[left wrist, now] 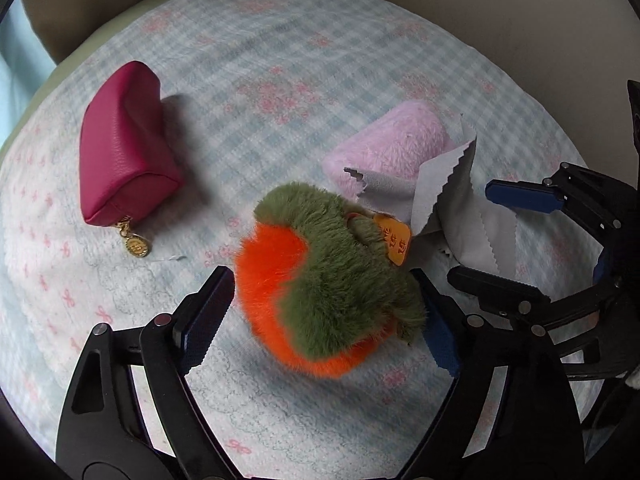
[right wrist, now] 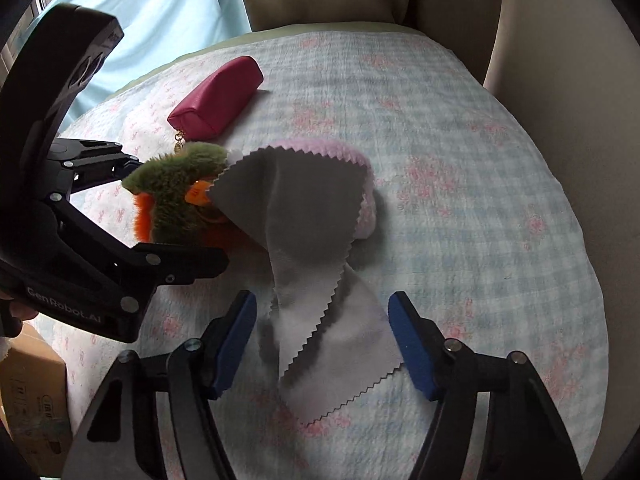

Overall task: Organize soft objects
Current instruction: 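Grasp the orange-green pompom with left tool while right tool grasps grey cloth, then carry the pompom and grey cloth over the cardboard box with both tools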

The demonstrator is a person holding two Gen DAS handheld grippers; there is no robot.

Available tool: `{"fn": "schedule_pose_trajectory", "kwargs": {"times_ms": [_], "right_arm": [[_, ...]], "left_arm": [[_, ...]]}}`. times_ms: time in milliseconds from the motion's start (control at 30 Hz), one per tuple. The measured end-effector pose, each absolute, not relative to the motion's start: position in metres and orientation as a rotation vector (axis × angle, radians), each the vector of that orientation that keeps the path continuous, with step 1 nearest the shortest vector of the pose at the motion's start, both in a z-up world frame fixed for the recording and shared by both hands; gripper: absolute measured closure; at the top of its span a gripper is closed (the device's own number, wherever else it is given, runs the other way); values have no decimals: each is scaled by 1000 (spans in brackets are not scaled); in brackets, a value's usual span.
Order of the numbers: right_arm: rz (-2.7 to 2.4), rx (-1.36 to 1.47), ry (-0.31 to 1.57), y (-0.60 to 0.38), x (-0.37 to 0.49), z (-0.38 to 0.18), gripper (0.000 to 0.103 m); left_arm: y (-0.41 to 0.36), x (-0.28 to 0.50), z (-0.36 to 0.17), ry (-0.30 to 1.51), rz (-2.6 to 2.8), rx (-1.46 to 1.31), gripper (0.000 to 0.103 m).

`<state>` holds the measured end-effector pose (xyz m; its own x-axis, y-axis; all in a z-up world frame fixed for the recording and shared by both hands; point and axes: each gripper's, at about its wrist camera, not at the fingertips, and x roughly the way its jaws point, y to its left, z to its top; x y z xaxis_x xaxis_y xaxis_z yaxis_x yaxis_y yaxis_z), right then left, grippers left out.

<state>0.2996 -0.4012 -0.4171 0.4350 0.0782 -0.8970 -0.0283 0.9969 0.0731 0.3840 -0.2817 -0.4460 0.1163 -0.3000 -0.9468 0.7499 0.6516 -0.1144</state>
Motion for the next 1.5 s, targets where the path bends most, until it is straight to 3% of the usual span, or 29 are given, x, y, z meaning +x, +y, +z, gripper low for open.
{"fn": "schedule_pose_trajectory", "kwargs": {"times_ms": [67,133,267,367,500,1000,1500], "right_arm": [[43,29,1112,-399,299,-422,44],[32,5,1104,-398,299,-424,46],[25,-25,1099,-398,300,-423,70],[19,-41,1106,-396,303,-424,80],[8,-30,1109,-396,305,-421,89],[-13,0,1047,-392,281,-386,91],[-15,-3,932,-388,218,-240,91]], "left_arm": [[-283,385,-453,1235,-813,437,30],[-284,386,-459,1238,-819,423,31],[-286,388,-462,1216,-816,422,57],[-287,393,-460,1211,-805,405,66],[-285,400,-458,1214,-794,383,68],[-264,391,-413,1156,-757,338,69],[-246,327,-271,1023,-696,256,69]]}}
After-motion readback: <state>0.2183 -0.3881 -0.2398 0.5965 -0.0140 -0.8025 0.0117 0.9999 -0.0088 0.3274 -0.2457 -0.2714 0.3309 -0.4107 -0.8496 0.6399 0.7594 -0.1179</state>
